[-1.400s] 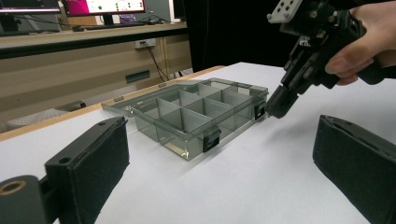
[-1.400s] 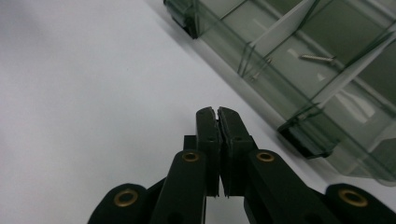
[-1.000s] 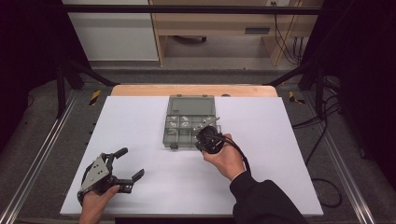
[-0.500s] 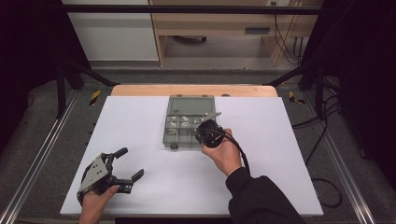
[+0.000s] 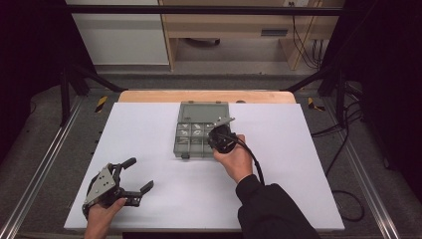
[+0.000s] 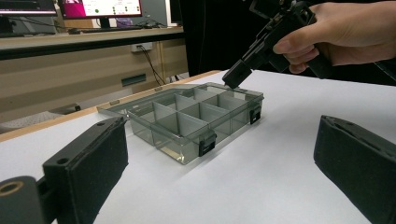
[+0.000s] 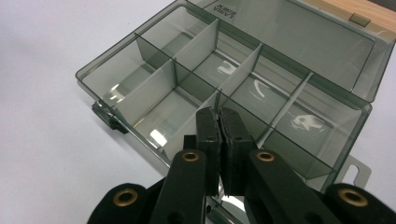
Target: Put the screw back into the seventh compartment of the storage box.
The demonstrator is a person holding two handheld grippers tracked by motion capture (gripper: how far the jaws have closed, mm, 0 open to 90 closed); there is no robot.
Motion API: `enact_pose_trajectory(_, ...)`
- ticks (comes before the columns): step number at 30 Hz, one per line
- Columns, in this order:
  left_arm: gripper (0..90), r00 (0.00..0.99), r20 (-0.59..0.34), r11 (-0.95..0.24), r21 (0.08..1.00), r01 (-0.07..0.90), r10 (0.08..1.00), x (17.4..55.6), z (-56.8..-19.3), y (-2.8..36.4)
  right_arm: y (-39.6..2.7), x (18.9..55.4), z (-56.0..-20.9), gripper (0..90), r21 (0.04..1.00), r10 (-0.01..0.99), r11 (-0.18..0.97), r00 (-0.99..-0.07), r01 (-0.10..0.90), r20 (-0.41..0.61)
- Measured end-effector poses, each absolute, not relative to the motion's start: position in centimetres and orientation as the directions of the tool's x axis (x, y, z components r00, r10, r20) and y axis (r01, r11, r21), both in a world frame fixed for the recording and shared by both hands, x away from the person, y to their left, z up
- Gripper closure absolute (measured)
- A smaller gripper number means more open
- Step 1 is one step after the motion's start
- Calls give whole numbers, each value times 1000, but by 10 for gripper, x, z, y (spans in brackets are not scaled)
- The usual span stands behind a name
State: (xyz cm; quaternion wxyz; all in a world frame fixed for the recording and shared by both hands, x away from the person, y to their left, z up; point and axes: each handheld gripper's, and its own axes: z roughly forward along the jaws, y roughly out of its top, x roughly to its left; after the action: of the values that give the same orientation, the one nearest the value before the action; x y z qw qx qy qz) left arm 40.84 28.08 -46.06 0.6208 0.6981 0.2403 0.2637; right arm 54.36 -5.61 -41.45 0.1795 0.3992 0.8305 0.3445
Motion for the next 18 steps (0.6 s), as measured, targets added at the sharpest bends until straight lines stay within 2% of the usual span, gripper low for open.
enact_pose_trajectory(4,27,746,68,-112,994,9,662,409,-461,281,-55,548,-419,849,712,786,446,-617,543,-22)
enact_pose_trajectory(5,28,746,68,-112,994,8,663,408,-461,281,-55,549,-420,796,714,792,440,-610,544,-24)
enact_pose_trajectory(11,28,747,68,-112,994,9,662,409,-461,281,-56,546,-418,604,736,798,425,-602,526,-30)
enact_pose_trajectory(18,28,747,67,-112,994,10,661,409,-461,281,-53,539,-412,299,752,794,419,-608,509,-31)
